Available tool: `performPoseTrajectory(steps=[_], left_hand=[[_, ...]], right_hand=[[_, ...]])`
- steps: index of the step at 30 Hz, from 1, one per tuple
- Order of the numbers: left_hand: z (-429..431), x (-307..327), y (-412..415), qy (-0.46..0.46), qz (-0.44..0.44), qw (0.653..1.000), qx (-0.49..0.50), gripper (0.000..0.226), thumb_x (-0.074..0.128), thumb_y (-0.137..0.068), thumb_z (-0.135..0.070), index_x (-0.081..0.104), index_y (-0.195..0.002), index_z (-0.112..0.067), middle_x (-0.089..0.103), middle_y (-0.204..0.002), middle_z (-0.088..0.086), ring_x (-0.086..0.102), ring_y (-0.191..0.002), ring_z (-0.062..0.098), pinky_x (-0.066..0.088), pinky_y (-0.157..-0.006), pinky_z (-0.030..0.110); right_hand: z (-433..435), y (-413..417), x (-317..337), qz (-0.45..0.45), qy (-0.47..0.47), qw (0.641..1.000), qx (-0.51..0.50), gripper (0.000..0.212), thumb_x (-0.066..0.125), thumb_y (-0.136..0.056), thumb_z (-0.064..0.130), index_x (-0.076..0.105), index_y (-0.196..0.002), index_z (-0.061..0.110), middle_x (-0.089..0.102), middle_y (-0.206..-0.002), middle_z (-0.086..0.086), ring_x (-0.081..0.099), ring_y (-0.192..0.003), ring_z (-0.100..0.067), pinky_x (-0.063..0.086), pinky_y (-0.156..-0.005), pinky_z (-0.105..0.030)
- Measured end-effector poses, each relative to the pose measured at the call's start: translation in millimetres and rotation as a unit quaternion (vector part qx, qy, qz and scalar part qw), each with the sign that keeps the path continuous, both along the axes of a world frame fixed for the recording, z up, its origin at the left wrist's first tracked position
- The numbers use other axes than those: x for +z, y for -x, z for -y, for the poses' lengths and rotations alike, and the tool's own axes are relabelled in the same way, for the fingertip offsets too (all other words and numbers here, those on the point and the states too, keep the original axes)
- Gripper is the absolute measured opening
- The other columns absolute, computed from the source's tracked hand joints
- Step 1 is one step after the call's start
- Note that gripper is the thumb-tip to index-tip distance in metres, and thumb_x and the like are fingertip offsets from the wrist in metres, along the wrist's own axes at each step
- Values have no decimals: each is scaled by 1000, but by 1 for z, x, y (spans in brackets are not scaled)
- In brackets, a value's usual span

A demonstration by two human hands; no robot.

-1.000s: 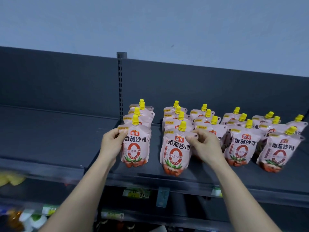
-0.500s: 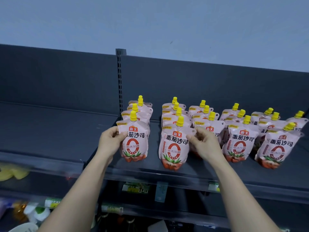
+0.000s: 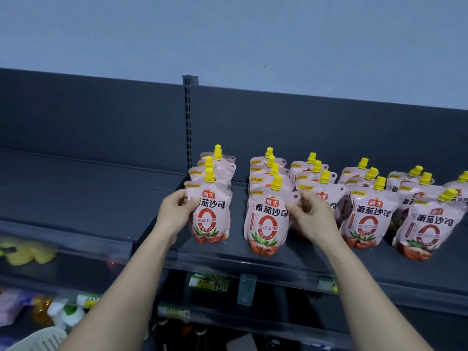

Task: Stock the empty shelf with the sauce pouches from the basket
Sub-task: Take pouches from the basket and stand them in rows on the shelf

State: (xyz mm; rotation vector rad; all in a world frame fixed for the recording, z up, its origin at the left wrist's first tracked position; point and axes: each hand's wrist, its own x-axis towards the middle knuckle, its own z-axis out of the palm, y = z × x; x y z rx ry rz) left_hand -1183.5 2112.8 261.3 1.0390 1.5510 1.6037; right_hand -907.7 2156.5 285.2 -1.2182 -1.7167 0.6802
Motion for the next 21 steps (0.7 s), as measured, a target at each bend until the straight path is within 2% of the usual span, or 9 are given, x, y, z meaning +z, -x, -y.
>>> performPoseTrajectory(steps=[3, 5, 7, 9, 12, 16, 21], left_hand=[[4, -1, -2, -6, -28, 999, 21, 10, 59, -90, -6, 65, -92, -14, 69, -82, -2, 65, -77, 13, 49, -62, 26], [7, -2, -4, -6, -51, 998, 36, 11, 60, -89, -6, 64, -95, -15, 66, -80, -3, 63, -75, 12, 49, -62, 26], [11, -3, -5, 4, -88, 995, 50, 14, 62, -88, -8, 63, -99, -16, 65, -84, -3, 63, -81, 15, 52, -69, 30], [16, -4, -4, 20, -165, 984, 69, 21, 66, -85, -13, 64, -105, -18, 65, -98, -1, 63, -93, 18, 53, -82, 36], [31, -4, -2, 47, -293, 950, 92, 39, 69, -83, -20, 61, -120, -14, 58, -117, 7, 56, -110, 22, 46, -96, 38], [69, -7, 2, 71, -408, 902, 124, 46, 66, -85, -23, 56, -127, -11, 56, -123, 9, 49, -118, 28, 42, -99, 42], [139, -27, 14, 135, -509, 832, 176, 41, 64, -85, -24, 57, -124, -13, 57, -121, 8, 49, -115, 31, 44, -94, 45]], right_hand=[[6, -1, 0, 34, -28, 998, -39, 26, 66, -87, 18, 59, -111, 23, 60, -82, 9, 57, -77, -11, 49, -69, -29], [10, 0, 2, 65, -54, 994, -65, 38, 67, -86, 21, 55, -122, 23, 59, -87, 12, 56, -77, -6, 47, -70, -28], [15, 3, 4, 90, -82, 988, -91, 45, 67, -86, 24, 51, -128, 23, 62, -103, 7, 59, -83, -11, 52, -75, -35], [21, 6, 6, 103, -113, 980, -128, 47, 65, -86, 25, 48, -131, 23, 61, -116, 3, 62, -93, -18, 54, -80, -42], [37, 10, 9, 115, -163, 966, -165, 44, 63, -88, 24, 49, -130, 18, 58, -122, -2, 58, -105, -22, 51, -82, -40], [61, 21, 6, 147, -203, 962, -106, 40, 64, -87, 21, 54, -125, 14, 59, -117, -5, 55, -108, -25, 45, -83, -37], [100, 58, -14, 225, -190, 954, 45, 41, 61, -87, 22, 52, -126, 16, 59, -117, -5, 52, -111, -25, 43, -89, -39]])
